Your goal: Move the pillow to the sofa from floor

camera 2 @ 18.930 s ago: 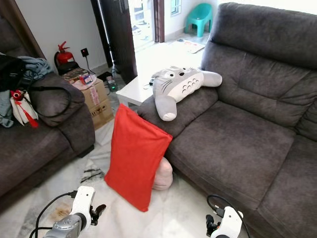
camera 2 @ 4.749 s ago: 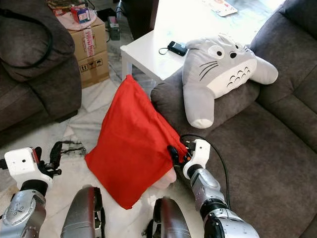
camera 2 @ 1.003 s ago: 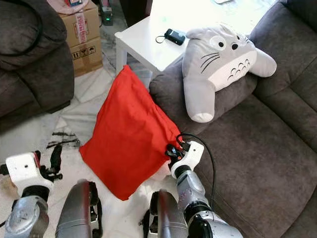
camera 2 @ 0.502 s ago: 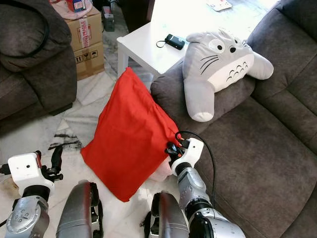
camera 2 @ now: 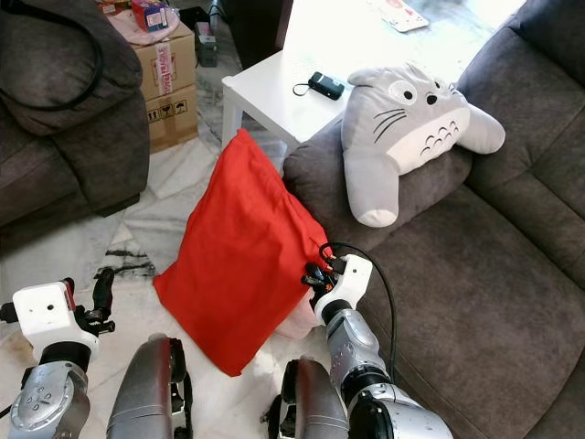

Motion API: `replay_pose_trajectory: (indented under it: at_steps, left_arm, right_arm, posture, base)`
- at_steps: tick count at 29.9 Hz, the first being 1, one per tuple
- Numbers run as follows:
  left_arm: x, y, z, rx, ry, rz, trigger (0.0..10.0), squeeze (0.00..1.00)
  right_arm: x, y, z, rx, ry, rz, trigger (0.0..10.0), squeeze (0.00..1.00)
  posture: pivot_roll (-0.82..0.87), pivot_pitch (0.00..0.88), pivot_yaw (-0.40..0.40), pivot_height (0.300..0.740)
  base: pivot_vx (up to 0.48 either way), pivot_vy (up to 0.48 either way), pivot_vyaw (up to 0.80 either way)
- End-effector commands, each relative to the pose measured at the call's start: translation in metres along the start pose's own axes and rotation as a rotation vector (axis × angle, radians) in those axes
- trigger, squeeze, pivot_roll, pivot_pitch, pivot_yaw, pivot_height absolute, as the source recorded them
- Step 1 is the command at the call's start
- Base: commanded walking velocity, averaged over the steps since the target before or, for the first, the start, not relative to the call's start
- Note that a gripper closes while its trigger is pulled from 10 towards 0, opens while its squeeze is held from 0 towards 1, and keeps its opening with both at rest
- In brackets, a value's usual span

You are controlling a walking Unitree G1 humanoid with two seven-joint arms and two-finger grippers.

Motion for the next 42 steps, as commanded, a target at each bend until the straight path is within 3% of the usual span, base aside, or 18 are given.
replay_pose_trajectory:
  at_steps: [1, 26, 42]
  left_arm:
    - [-0.0013, 0.0035, -0.0097, 0.040, -0.003, -0.006, 10.0, 0.00]
    - [-0.0002, 0.0022, -0.0106, 0.046, -0.008, -0.012, 10.0, 0.00]
    - [0.0008, 0.0032, -0.0103, 0.050, -0.007, -0.007, 10.0, 0.00]
  right_arm:
    - [-0.0091, 0.0045, -0.0047, 0.020, 0.006, -0.024, 10.0, 0.00]
    - [-0.0097, 0.0051, -0.0056, 0.021, 0.009, -0.030, 10.0, 0.00]
    - [-0.0112, 0.0051, -0.0054, 0.030, 0.027, -0.040, 10.0, 0.00]
  posture:
    - [0.26, 0.204, -0.228, 0.634]
    - [0.26, 0.183, -0.215, 0.634]
    - [0.26, 0.207, -0.212, 0.634]
  base:
    - [0.000, 0.000, 0.00]
    - [0.000, 0.000, 0.00]
    - [0.000, 0.441, 0.00]
Point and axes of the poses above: a point about 5 cm out from each wrist's last joint towards the gripper, its own y axis pointing back from the gripper into the wrist, its own z axis along the axis of the wrist's last joint, x = y × z, the point moved 1 cm from there along -y, pointing out of the wrist towards the gripper, and after that the axes turned 14 degrees about y, right-handed, at the moved point
